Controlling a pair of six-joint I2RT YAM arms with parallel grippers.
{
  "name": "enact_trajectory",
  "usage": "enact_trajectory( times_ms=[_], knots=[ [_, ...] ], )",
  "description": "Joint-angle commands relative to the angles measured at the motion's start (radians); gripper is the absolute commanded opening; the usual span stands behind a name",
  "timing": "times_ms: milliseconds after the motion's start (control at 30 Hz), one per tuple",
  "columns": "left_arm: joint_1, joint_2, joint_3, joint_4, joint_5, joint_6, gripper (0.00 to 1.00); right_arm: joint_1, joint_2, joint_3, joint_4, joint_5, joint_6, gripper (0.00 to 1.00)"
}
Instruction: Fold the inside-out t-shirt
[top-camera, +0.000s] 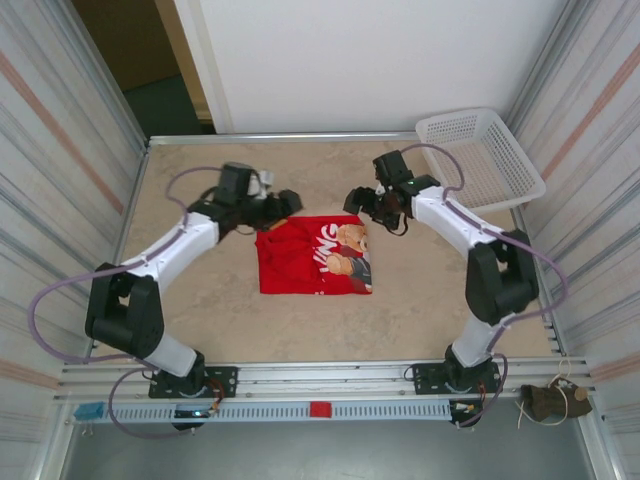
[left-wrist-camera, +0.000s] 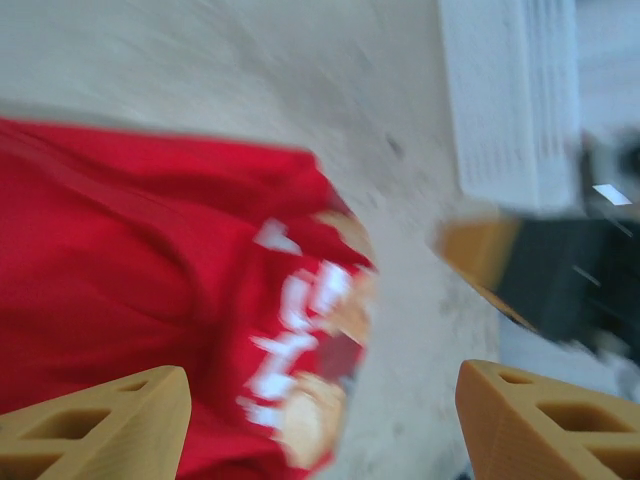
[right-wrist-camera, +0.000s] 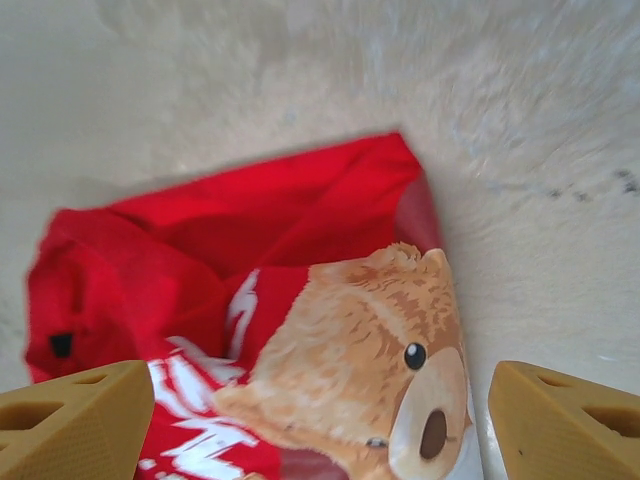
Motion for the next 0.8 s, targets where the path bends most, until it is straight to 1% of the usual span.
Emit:
enact_trajectory(
  times_ms=[0, 100, 167, 200, 267, 300, 367, 400, 500, 567, 633, 700, 767],
  knots=[
    [-0.128, -0.015, -0.013, 0.069, -0.111, -0.116, 0.71, -0.002, 0.066, 0.021, 0.021, -0.136, -0.059, 0.84],
    [-0.211, 0.005, -0.064, 0.181, -0.193, -0.21, 0.71, -0.007, 0.105, -0.017, 0.068, -0.143, -0.037, 0.83],
    [-0.244, 0.041, -0.084, 0.224, -0.216, -0.249, 0.71, -0.015, 0.125, -0.036, 0.094, -0.153, -0.02, 0.82],
    [-0.257, 0.065, -0.093, 0.248, -0.217, -0.266, 0.71, -0.019, 0.132, -0.045, 0.108, -0.153, -0.012, 0.81],
    [-0.273, 0.105, -0.105, 0.268, -0.233, -0.294, 0.71, -0.026, 0.142, -0.058, 0.126, -0.154, 0.0, 0.75],
    [-0.28, 0.117, -0.107, 0.242, -0.263, -0.305, 0.7, -0.03, 0.147, -0.063, 0.133, -0.156, 0.006, 0.71],
    [-0.299, 0.094, -0.13, 0.156, -0.361, -0.337, 0.7, -0.034, 0.151, -0.072, 0.144, -0.153, 0.013, 0.57],
    [-0.312, 0.053, -0.152, 0.096, -0.435, -0.362, 0.7, -0.036, 0.152, -0.077, 0.149, -0.152, 0.016, 0.48],
    [-0.339, -0.077, -0.222, -0.087, -0.612, -0.421, 0.71, -0.042, 0.156, -0.088, 0.161, -0.152, 0.025, 0.22],
    [-0.343, -0.154, -0.28, -0.162, -0.671, -0.47, 0.71, -0.045, 0.158, -0.096, 0.17, -0.155, 0.026, 0.1],
    [-0.349, -0.221, -0.335, -0.217, -0.72, -0.534, 0.71, -0.048, 0.155, -0.102, 0.173, -0.156, 0.025, 0.09],
    [-0.371, -0.278, -0.372, -0.28, -0.799, -0.604, 0.71, -0.049, 0.15, -0.109, 0.176, -0.154, 0.025, 0.09],
    [-0.402, -0.316, -0.382, -0.275, -0.865, -0.618, 0.7, -0.05, 0.141, -0.116, 0.179, -0.154, 0.025, 0.09]
  ],
)
